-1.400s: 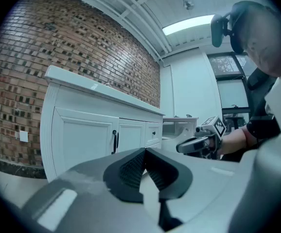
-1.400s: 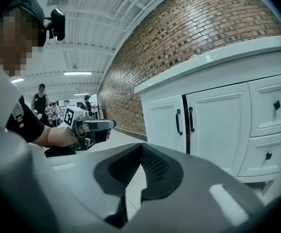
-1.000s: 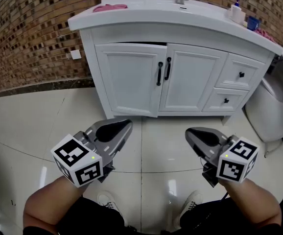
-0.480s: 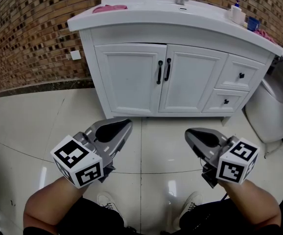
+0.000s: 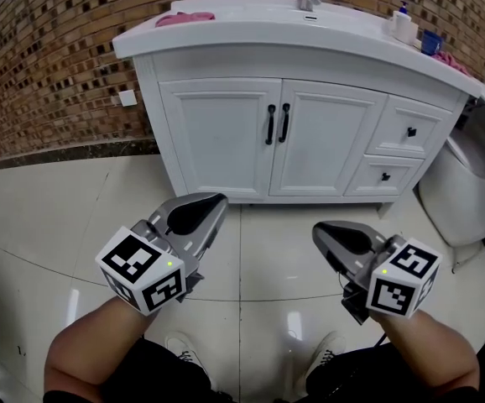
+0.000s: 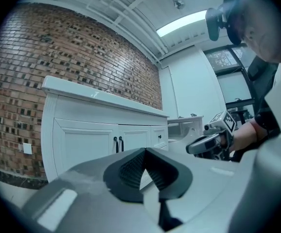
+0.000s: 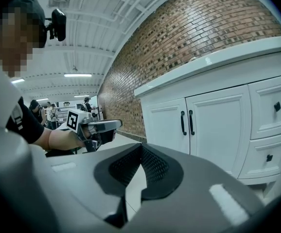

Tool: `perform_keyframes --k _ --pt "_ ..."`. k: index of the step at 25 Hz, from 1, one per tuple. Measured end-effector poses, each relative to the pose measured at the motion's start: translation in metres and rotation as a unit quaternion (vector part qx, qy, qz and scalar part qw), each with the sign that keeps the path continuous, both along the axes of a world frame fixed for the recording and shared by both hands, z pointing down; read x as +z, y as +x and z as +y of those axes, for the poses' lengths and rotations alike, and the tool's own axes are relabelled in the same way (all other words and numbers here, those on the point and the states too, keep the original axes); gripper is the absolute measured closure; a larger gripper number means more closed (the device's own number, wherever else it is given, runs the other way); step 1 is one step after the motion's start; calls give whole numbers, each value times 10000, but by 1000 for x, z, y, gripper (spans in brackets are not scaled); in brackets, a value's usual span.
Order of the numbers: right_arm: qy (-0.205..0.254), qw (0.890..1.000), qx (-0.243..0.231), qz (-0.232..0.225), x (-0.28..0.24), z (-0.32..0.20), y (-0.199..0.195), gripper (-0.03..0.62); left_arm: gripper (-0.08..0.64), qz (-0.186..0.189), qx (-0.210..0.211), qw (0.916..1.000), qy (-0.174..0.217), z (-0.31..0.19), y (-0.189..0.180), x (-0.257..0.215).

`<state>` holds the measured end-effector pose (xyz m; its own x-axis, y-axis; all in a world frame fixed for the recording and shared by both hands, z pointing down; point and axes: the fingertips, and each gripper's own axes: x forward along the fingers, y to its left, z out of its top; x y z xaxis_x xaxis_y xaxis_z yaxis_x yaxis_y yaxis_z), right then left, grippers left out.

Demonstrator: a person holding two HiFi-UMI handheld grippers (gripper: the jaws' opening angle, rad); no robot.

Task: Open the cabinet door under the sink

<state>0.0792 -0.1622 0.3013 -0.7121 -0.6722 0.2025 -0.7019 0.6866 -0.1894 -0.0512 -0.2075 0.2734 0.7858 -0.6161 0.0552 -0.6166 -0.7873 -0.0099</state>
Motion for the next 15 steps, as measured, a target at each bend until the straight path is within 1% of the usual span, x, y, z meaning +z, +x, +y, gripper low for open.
perform_keyframes --k 2,5,8,11,15 --pt "10 10000 4 -6 0 0 -1 586 551 -18 -80 9999 69 -11 1 0" --pt "12 10000 24 -22 0 -3 -1 586 489 -76 -154 9998 116 -26 3 3" --pt "-1 10000 57 -66 -1 -5 2 586 483 -133 -266 9995 81 -38 9 5" --pt "10 9999 52 -114 -3 -7 1 586 456 -211 -301 9993 120 -51 19 2" --pt "37 9998 14 -190 -5 -10 0 586 439 -277 -393 9988 119 -78 33 -2"
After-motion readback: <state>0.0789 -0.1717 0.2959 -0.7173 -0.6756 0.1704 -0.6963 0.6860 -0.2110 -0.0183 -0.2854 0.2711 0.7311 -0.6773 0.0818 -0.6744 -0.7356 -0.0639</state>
